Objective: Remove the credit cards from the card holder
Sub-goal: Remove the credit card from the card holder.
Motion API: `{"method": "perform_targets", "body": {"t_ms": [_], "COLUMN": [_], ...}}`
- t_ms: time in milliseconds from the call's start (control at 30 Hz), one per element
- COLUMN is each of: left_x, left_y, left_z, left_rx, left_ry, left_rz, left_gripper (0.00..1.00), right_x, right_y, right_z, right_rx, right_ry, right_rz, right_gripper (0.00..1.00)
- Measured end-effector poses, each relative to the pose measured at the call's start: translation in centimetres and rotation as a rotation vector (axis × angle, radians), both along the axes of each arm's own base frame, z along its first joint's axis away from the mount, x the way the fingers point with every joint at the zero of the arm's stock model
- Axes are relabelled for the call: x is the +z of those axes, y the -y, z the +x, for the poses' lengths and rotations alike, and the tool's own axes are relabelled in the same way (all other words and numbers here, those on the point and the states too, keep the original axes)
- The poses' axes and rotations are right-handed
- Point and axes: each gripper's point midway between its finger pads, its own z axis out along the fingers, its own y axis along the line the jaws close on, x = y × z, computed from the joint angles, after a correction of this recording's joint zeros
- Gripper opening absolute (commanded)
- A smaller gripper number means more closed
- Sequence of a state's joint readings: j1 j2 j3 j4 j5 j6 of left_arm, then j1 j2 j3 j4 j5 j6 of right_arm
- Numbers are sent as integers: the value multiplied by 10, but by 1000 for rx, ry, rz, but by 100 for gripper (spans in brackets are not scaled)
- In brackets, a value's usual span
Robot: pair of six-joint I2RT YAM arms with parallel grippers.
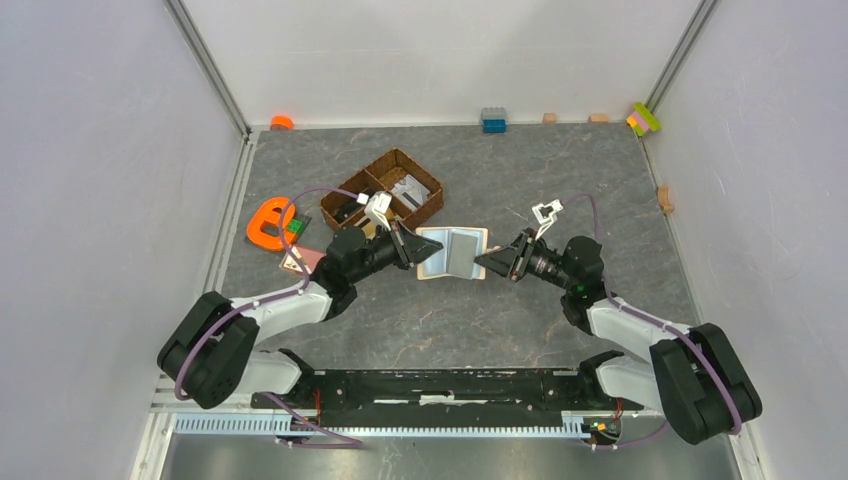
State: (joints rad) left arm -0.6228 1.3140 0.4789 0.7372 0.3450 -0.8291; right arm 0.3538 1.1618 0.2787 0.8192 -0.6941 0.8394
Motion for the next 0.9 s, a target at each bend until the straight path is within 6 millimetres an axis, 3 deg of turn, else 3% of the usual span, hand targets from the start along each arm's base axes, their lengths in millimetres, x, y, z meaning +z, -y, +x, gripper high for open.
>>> {"method": "perform_targets", "body": {"t_ms": [233,433,600,900], "left_x": [6,8,5,-16], "left_y": [-1,-5,-5,-1], "left_z": [0,3,3,7], "left_rx": [5,22,20,14], "left_ry": [12,15,10,-57], "left_rz": [-8,-9,-7,11], "left_gripper": [2,2,2,2], "right_x": [-3,-4,-3,1], "right_y": [-1,-1,-2,-9], "right_z": [2,2,2,-6], "right_rx": [0,2,5,45], "right_ry": [-6,-4,-2,13], "right_rz": [-25,-29,-29,-15], "right_gripper": [16,15,9,4]}}
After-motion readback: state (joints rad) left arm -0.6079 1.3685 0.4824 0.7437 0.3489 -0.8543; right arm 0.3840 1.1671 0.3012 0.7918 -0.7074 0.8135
